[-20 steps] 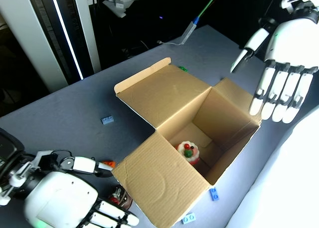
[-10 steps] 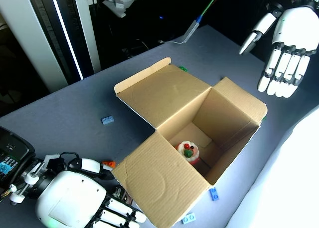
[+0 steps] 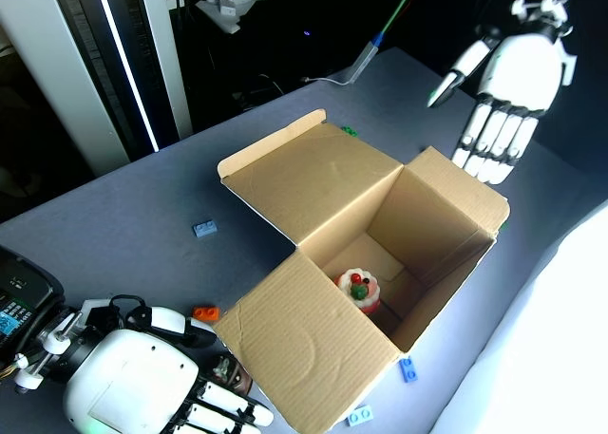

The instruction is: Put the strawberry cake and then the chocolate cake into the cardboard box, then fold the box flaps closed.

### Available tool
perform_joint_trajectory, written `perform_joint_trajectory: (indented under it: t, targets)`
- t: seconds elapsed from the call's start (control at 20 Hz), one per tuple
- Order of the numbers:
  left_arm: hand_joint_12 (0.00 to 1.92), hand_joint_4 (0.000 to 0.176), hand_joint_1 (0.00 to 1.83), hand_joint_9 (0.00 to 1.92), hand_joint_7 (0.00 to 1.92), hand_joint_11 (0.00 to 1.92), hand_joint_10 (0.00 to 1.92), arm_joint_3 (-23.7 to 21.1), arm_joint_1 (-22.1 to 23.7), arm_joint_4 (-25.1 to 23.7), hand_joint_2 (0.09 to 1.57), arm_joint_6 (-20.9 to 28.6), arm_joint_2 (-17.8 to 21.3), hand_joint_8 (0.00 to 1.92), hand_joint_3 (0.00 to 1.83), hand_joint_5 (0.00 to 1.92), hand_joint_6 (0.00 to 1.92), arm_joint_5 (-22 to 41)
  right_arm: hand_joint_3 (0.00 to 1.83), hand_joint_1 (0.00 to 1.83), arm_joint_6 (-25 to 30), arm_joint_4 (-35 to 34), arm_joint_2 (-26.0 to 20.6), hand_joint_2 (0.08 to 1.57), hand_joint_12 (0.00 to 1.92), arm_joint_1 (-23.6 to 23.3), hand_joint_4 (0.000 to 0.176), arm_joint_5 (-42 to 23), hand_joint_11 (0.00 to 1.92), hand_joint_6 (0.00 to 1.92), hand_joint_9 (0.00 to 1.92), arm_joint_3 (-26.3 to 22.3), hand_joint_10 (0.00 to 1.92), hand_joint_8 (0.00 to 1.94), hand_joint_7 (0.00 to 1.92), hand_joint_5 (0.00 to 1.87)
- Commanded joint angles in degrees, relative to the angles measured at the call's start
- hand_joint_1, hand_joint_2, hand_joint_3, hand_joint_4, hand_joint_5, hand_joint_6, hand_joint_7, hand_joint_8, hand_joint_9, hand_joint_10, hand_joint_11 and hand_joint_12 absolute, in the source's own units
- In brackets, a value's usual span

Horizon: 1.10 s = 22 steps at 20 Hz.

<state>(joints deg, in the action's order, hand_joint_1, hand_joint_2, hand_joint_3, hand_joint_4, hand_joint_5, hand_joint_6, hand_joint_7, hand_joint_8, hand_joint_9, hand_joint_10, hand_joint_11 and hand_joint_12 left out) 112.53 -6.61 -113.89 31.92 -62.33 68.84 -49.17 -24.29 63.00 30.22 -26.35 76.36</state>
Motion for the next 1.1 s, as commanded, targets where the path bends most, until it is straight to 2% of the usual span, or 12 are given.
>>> perform_joint_trajectory:
  t: [0.0,0.1,0.15,0.2,0.25,0.3,0.35,0.5,0.65,0.85,0.9,1.05]
  targets:
    - [0.53,0.000,0.00,0.14,0.13,0.00,0.00,-0.33,-0.38,5.82,1.28,-1.20,0.77,0.00,0.00,0.11,0.00,-1.21,0.00,1.05,0.12,0.15,-0.69,1.07,1.34,-0.15,0.000,-6.19,0.00,0.15,0.43,0.32,0.48,0.13,0.56,0.39]
    - [0.53,0.000,0.00,0.14,0.14,0.00,0.00,-0.68,-2.37,7.87,1.29,-3.70,0.76,0.00,0.00,0.12,0.00,-1.69,0.00,1.12,0.12,0.15,-0.69,1.08,1.54,-0.15,0.000,-6.45,0.00,0.31,0.44,0.41,0.91,0.28,0.69,0.50]
    - [0.55,0.000,0.00,0.15,0.14,0.00,0.00,-0.73,-2.73,8.58,1.28,-4.37,0.75,0.00,0.00,0.13,0.00,-1.74,0.00,1.22,0.12,0.15,-0.69,1.03,1.63,-0.16,0.000,-6.50,0.09,0.44,0.54,0.44,1.06,0.52,0.77,0.68]
    - [0.53,0.000,0.00,0.14,0.14,0.00,0.00,-0.85,-3.30,9.84,1.28,-5.48,0.77,0.00,0.00,0.12,0.00,-1.74,0.00,1.21,0.12,0.15,-0.71,1.14,1.79,-0.15,0.000,-6.51,0.21,0.86,0.58,0.44,1.30,1.21,0.82,0.87]
    - [0.53,0.000,0.00,0.14,0.14,0.00,0.00,-0.88,-4.13,11.23,1.28,-6.27,0.78,0.00,0.00,0.13,0.00,-1.74,0.00,1.21,0.11,0.15,-0.73,1.17,1.85,-0.15,0.000,-6.51,0.27,0.93,0.56,0.44,1.42,1.41,0.79,0.94]
    - [0.52,0.000,0.00,0.14,0.14,0.00,0.00,-0.83,-5.04,12.72,1.28,-6.73,0.78,0.00,0.00,0.12,0.00,-1.74,0.01,1.31,0.11,0.16,-0.73,1.20,1.90,-0.16,0.000,-6.51,0.32,1.02,0.60,0.45,1.57,1.42,0.76,0.92]
    - [0.54,0.000,0.00,0.15,0.15,0.00,0.00,-0.90,-6.55,14.48,1.28,-7.34,0.70,0.00,0.00,0.13,0.00,-1.77,0.01,1.33,0.11,0.20,-0.76,1.22,1.92,-0.27,0.000,-6.51,0.34,1.09,0.60,0.45,1.61,1.44,0.74,0.90]
    - [0.55,0.000,0.00,0.14,0.14,0.00,0.00,-1.78,-7.23,14.63,1.29,-8.82,0.65,0.00,0.00,0.12,0.00,-2.20,0.00,1.32,0.21,0.22,-1.61,1.24,1.92,-0.81,0.000,-6.50,0.36,1.19,0.61,0.20,1.62,1.45,0.73,0.83]
    - [0.51,0.000,0.00,0.13,0.13,0.00,0.00,-1.79,-7.37,16.13,1.29,-9.69,0.53,0.00,0.00,0.11,0.00,-2.20,0.00,1.33,0.80,0.22,-3.87,1.23,1.92,-1.52,0.000,-6.50,0.35,1.13,0.62,-1.31,1.62,1.44,0.73,0.86]
    - [0.60,0.000,0.00,0.17,0.16,0.00,0.01,-1.76,-7.66,16.92,1.30,-9.73,0.19,0.00,0.00,0.12,0.00,-0.59,0.00,1.33,1.39,0.22,-9.84,1.23,1.92,-2.90,0.000,-6.56,0.34,1.13,0.60,-5.96,1.64,1.46,0.71,0.86]
    - [0.57,0.000,0.00,0.15,0.15,0.00,0.00,-1.71,-7.76,16.92,1.30,-9.73,0.14,0.00,0.00,0.13,0.00,-0.31,0.00,1.34,1.50,0.22,-11.29,1.21,1.92,-3.45,0.000,-6.65,0.35,1.07,0.64,-6.91,1.60,1.39,0.76,0.90]
    - [0.61,0.000,0.00,0.16,0.15,0.00,0.01,-1.52,-9.05,17.15,1.29,-9.74,-0.20,0.00,0.00,0.12,0.00,0.22,0.00,1.33,2.58,0.22,-14.96,1.22,1.92,-5.67,0.000,-6.35,0.33,1.15,0.62,-8.85,1.61,1.40,0.74,0.87]
